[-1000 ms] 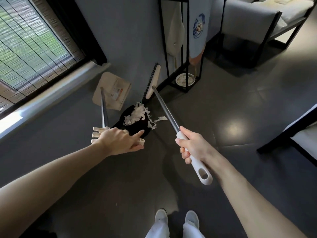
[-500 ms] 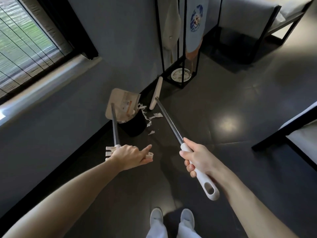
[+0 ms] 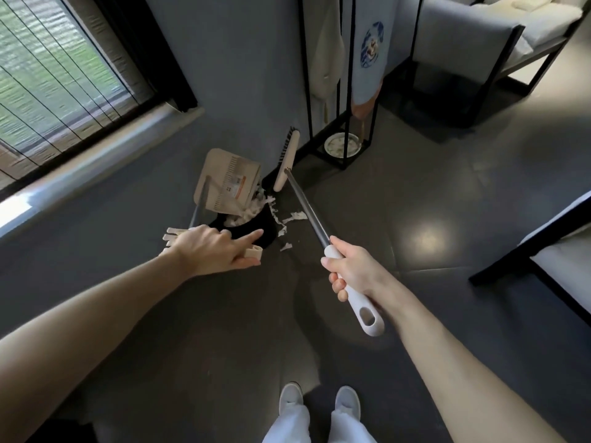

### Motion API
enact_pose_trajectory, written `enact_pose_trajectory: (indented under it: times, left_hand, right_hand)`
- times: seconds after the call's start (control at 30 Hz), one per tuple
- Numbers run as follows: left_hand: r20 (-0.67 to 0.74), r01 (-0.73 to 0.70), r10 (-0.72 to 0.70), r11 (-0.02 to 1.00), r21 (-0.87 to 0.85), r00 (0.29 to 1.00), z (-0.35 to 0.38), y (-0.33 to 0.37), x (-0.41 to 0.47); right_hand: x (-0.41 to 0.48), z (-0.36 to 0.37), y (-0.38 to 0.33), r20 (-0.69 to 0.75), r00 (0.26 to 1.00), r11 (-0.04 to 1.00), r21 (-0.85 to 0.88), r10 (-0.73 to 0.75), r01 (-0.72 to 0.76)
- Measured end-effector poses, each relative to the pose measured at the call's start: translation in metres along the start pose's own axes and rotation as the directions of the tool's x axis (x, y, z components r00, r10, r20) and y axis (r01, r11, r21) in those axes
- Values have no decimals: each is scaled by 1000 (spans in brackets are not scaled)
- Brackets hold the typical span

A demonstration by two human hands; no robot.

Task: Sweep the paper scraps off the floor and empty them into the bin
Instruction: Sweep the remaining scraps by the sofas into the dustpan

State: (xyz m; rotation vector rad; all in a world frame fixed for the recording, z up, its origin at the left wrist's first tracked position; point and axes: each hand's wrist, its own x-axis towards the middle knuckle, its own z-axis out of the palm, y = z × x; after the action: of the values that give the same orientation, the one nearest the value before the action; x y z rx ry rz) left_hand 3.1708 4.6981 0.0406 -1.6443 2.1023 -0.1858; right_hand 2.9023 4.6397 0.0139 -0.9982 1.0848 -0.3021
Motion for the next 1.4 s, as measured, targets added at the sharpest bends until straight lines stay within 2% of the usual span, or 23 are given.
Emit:
enact_pose_trajectory:
  times: [0.2, 0.3, 0.4, 0.47, 0.57, 0.67, 0.73, 0.83, 0.93, 1.0, 1.17, 1.27, 1.4]
  left_hand:
    - [-37, 195, -196, 980, -33, 980, -36, -4, -40]
    - [-58, 329, -340, 933, -145, 939, -53, -3, -62]
    - [-101, 448, -498, 838, -312, 861, -67, 0, -92]
    - [-130, 498, -614, 730, -468, 778, -72, 4, -119]
    - [-114, 526, -814, 468, -710, 570, -70, 16, -164]
    - [2, 407, -910, 183, -895, 415, -55, 38, -205]
    - [112, 311, -927, 5, -950, 357, -41, 58, -235]
    - [256, 357, -927, -149, -922, 274, -17, 101, -278]
    - [425, 328, -898, -370, -869, 114, 4, 164, -322]
    - [509, 307, -860, -479, -822, 21, 10, 216, -354]
    - [601, 387, -777, -620, -682, -186, -6, 379, -437]
    - [603, 409, -733, -679, -610, -317, -38, 494, -477]
    - [600, 348, -630, -775, -528, -493, -92, 641, -523]
  right_hand:
    - [-14, 2, -7, 37, 999, 999, 16, -31, 31]
    - [-27, 6, -9, 51, 997, 998, 8, -55, 55]
    - [-42, 12, -5, 72, 995, 997, -10, -71, 72]
    - [-54, 18, 2, 93, 993, 997, -26, -68, 71]
    - [-77, 24, 20, 115, 992, 997, -45, -53, 58]
    - [-105, 26, 48, 111, 994, 999, -51, -4, 9]
    - [-128, 31, 69, 110, 993, 996, -82, 35, -26]
    - [-158, 39, 100, 124, 986, 984, -149, 115, -96]
    - [-188, 44, 130, 158, 966, 956, -242, 207, -166]
    - [-207, 43, 154, 196, 942, 925, -324, 272, -200]
    - [-257, 20, 216, 308, 828, 805, -535, 469, -257]
    - [-304, 0, 262, 390, 740, 708, -687, 548, -162]
    - [-384, -15, 322, 427, 583, 520, -854, 692, 7]
